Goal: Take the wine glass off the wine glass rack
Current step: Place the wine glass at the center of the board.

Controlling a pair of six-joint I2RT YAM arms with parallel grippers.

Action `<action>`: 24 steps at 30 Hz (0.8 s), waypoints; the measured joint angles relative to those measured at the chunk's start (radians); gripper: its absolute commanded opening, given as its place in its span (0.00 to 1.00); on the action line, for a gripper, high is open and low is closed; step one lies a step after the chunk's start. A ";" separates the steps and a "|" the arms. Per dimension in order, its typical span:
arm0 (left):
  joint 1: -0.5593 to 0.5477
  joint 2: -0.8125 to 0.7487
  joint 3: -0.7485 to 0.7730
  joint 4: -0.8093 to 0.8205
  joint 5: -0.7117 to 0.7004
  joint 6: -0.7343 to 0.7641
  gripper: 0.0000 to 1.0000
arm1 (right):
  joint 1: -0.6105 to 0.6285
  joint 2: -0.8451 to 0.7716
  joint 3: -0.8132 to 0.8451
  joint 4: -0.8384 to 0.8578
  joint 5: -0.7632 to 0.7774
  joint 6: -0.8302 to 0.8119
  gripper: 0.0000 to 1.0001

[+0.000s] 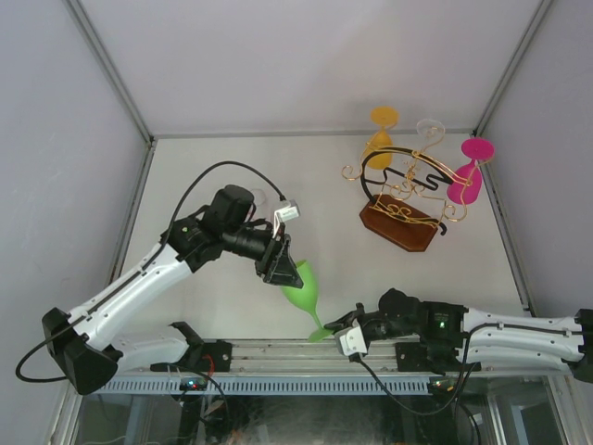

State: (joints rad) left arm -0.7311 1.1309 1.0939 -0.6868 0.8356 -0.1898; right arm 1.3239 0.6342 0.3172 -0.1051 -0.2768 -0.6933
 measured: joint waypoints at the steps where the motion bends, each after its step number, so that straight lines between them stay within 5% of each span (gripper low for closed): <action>1: 0.000 -0.003 0.000 0.000 0.000 0.001 0.51 | 0.001 -0.003 0.000 0.003 0.010 -0.002 0.00; 6: -0.002 -0.027 0.000 0.003 -0.002 0.009 0.47 | 0.002 -0.012 0.000 0.013 0.053 -0.005 0.00; 17: -0.023 -0.054 0.000 0.025 -0.047 0.030 0.01 | 0.013 -0.012 0.000 0.026 0.107 -0.023 0.00; 24: -0.026 -0.066 0.000 0.025 -0.048 0.025 0.00 | 0.013 -0.012 -0.001 0.027 0.130 -0.033 0.00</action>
State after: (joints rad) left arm -0.7574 1.0649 1.0939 -0.6621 0.7876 -0.1650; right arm 1.3365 0.6224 0.3164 -0.0776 -0.1471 -0.7265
